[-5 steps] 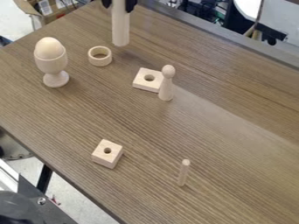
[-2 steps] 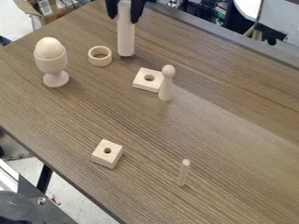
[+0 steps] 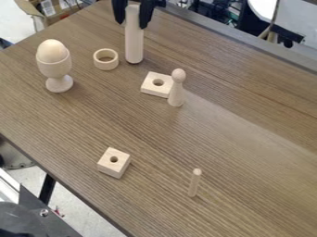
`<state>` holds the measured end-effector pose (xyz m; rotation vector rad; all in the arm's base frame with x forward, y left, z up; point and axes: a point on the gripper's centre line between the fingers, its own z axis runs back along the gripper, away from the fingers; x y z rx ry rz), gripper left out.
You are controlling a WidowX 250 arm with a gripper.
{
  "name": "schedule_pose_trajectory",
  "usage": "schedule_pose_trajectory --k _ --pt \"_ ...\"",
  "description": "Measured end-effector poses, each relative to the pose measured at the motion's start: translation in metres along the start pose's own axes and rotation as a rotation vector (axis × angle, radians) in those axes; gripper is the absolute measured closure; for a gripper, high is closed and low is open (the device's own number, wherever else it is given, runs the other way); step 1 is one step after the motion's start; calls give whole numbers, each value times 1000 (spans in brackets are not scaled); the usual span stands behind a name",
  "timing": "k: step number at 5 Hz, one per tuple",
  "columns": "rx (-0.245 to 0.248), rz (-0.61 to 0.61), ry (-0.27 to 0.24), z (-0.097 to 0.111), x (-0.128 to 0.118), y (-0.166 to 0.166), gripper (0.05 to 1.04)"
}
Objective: Put the big cylinder outside of the ring
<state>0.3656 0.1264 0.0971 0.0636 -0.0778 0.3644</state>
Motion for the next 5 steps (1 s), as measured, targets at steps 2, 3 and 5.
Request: schedule_pose_trajectory --k 2,3,5 --pt "0 -7 3 -2 -2 -1 79" --pt "0 0 6 0 -3 0 83" --pt "47 9 -56 64 -14 9 83"
